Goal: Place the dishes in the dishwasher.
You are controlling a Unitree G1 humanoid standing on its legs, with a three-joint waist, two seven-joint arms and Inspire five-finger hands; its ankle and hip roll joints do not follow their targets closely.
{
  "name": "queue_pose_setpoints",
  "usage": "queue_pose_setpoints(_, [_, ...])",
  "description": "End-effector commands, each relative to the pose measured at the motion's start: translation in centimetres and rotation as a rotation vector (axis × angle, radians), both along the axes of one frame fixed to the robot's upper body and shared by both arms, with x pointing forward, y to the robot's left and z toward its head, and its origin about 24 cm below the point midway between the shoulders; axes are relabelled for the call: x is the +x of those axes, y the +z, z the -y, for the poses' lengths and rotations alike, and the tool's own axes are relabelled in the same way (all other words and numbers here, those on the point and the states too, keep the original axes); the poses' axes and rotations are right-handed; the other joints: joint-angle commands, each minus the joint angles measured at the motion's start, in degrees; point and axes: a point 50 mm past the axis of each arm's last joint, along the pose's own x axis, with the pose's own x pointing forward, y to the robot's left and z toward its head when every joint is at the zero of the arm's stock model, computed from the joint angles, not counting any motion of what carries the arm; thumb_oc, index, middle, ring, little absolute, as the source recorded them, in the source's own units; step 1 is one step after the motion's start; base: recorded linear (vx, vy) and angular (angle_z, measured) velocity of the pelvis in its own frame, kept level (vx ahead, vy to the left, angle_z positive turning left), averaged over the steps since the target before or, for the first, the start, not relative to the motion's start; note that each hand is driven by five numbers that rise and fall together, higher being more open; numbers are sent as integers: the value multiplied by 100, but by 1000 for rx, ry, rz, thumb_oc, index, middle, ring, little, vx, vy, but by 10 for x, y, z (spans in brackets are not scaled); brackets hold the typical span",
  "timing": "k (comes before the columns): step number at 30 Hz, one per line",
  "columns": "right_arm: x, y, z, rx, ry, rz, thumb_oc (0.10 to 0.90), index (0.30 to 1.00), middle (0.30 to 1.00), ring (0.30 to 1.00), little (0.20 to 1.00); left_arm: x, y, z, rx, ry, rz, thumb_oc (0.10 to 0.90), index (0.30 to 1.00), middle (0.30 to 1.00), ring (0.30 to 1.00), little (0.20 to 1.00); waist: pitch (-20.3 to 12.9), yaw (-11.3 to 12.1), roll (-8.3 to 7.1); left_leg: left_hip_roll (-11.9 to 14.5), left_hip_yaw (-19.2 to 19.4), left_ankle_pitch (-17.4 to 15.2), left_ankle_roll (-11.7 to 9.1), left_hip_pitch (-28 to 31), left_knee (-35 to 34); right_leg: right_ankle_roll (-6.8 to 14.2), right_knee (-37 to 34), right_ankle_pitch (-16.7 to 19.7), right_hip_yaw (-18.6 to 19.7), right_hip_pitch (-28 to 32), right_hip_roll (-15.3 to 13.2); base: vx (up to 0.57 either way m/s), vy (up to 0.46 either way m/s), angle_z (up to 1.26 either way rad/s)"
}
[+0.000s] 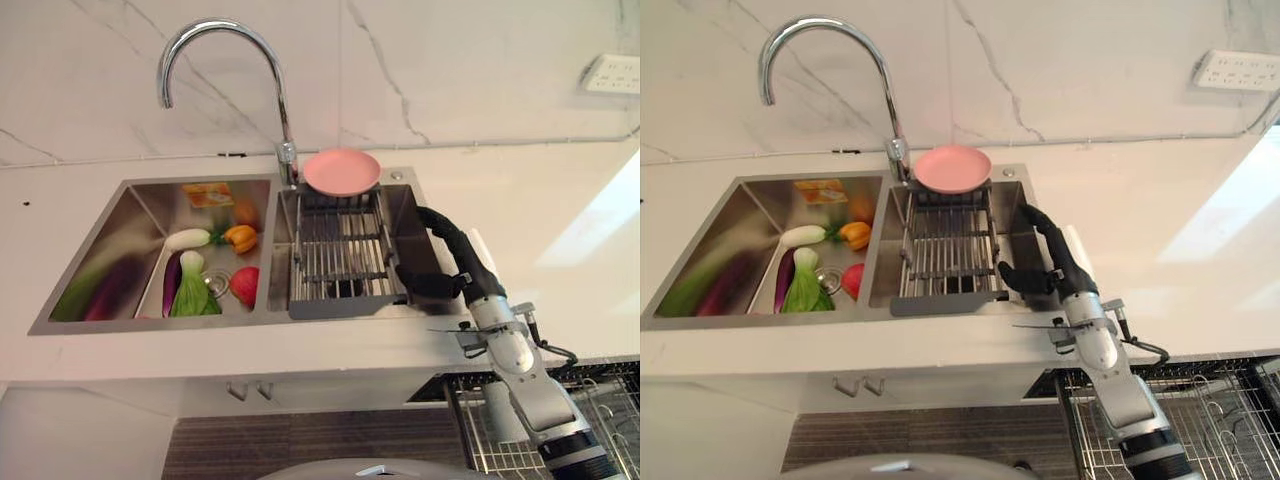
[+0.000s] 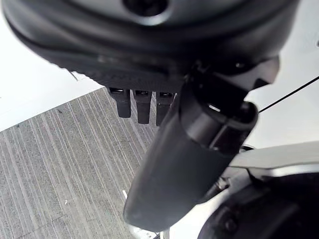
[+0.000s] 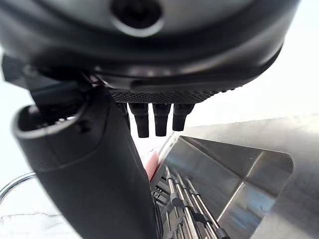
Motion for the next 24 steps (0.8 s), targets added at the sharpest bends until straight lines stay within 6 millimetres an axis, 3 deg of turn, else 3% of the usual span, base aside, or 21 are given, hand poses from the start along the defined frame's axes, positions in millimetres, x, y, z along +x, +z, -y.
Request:
queue_pose_setpoints(1, [22, 71, -17, -76, 88, 343, 800, 900, 900, 900, 900, 34, 2, 3, -9, -56, 84, 800, 900, 900, 900, 900, -94, 77, -59, 370, -190, 64, -165, -161, -102, 514, 77, -410, -142, 177, -604, 13, -9, 14])
queue_pose_setpoints(9, [39, 92, -12, -396, 85, 435, 800, 900, 900, 900, 900, 24, 2, -3, 3, -65, 54, 800, 900, 900, 900, 900, -112, 258, -121, 400, -278, 80, -180, -218, -103, 501, 72, -439, -220, 200, -578, 15, -12, 10])
queue_pose_setpoints(12, [42, 93, -12, -420, 83, 443, 800, 900, 900, 900, 900, 24, 2, -4, 4, -68, 51, 800, 900, 900, 900, 900, -117, 278, -126, 401, -289, 82, -183, -226, -105, 499, 71, -446, -233, 198, -570, 13, -10, 9])
queue_pose_setpoints(14, [57, 99, -10, -550, 60, 463, 800, 900, 900, 900, 900, 24, 2, -6, 3, -82, 49, 800, 900, 900, 900, 900, -107, 348, -147, 420, -335, 102, -194, -260, -105, 492, 70, -452, -286, 214, -554, 26, -18, 4])
queue_pose_setpoints(24, [87, 92, -13, -702, 56, 385, 800, 900, 900, 900, 900, 23, 3, -10, 15, -99, 42, 800, 900, 900, 900, 900, -97, 570, -206, 446, -436, 154, -219, -364, -98, 453, 68, -487, -413, 252, -517, 11, -15, 6])
